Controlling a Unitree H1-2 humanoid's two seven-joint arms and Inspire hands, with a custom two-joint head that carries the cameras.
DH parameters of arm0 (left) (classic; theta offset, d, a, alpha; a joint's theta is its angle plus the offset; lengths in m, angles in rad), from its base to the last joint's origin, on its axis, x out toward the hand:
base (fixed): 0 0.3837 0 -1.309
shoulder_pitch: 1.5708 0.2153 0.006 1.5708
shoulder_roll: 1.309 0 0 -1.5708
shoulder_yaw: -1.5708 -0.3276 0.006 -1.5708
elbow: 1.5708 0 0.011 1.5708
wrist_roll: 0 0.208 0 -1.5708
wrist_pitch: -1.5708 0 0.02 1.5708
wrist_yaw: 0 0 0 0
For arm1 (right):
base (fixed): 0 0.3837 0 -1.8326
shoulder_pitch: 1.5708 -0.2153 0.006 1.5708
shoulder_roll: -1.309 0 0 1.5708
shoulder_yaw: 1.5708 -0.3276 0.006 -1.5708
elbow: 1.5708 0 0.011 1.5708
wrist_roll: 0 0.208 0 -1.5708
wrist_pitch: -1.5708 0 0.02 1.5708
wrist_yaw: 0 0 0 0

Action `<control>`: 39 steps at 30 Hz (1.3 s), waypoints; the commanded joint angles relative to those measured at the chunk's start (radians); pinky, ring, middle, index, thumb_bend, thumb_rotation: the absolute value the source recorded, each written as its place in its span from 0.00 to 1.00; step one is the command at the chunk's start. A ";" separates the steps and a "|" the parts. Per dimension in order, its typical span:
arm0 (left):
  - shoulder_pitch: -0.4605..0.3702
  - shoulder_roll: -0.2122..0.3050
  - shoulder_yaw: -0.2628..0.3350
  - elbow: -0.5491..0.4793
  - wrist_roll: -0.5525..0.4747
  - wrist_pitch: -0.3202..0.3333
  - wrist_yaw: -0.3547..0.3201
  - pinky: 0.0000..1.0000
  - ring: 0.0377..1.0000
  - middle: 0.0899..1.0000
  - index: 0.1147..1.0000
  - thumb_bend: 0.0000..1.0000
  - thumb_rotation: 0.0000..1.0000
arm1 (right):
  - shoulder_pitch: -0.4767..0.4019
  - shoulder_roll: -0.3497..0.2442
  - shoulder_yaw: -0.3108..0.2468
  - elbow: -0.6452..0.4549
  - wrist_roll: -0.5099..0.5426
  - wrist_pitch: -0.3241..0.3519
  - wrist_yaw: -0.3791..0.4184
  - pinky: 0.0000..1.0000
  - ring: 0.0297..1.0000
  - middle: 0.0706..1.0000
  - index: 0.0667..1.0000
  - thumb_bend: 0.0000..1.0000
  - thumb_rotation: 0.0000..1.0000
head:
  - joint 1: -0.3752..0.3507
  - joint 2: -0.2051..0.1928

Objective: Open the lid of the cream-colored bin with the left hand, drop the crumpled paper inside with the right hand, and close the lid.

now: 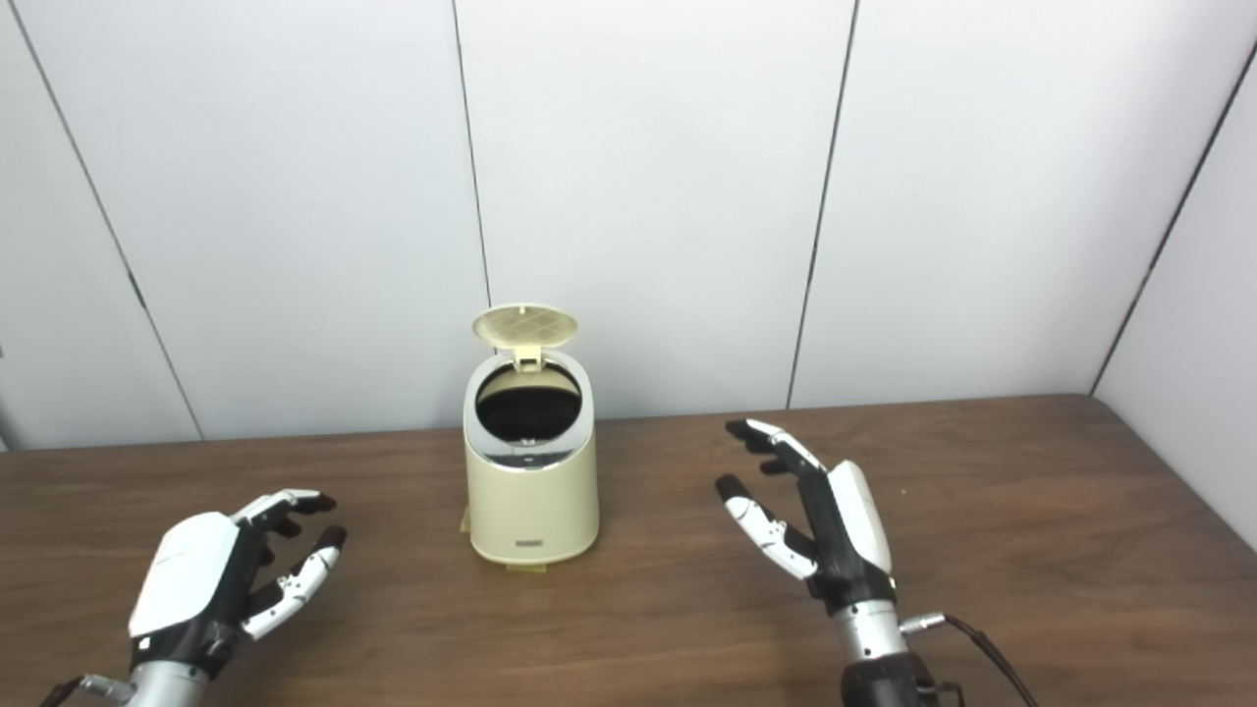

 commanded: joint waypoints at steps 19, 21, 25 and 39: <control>-0.338 0.003 -0.006 -0.110 -0.042 0.082 -0.178 0.69 0.80 0.78 0.76 0.72 1.00 | -0.033 -0.006 0.010 -0.004 -0.004 0.072 0.041 0.63 0.72 0.73 0.73 0.25 0.63 | 0.009 -0.008; -0.383 0.002 -0.021 -0.132 -0.029 0.129 -0.236 0.78 0.84 0.80 0.77 0.76 1.00 | -0.031 -0.006 0.012 -0.002 -0.003 0.070 0.040 0.63 0.72 0.73 0.73 0.25 0.62 | 0.010 -0.008; -0.458 -0.005 -0.060 -0.133 0.008 0.163 -0.289 0.85 0.88 0.81 0.79 0.77 1.00 | -0.035 -0.003 0.014 0.002 0.023 0.079 0.061 0.65 0.73 0.74 0.74 0.25 0.62 | 0.012 -0.019; -0.643 -0.041 -0.196 -0.018 0.110 0.216 -0.393 0.98 0.92 0.85 0.82 0.91 1.00 | -0.035 -0.005 0.022 0.016 0.028 0.059 0.067 0.65 0.73 0.74 0.74 0.25 0.67 | 0.012 -0.021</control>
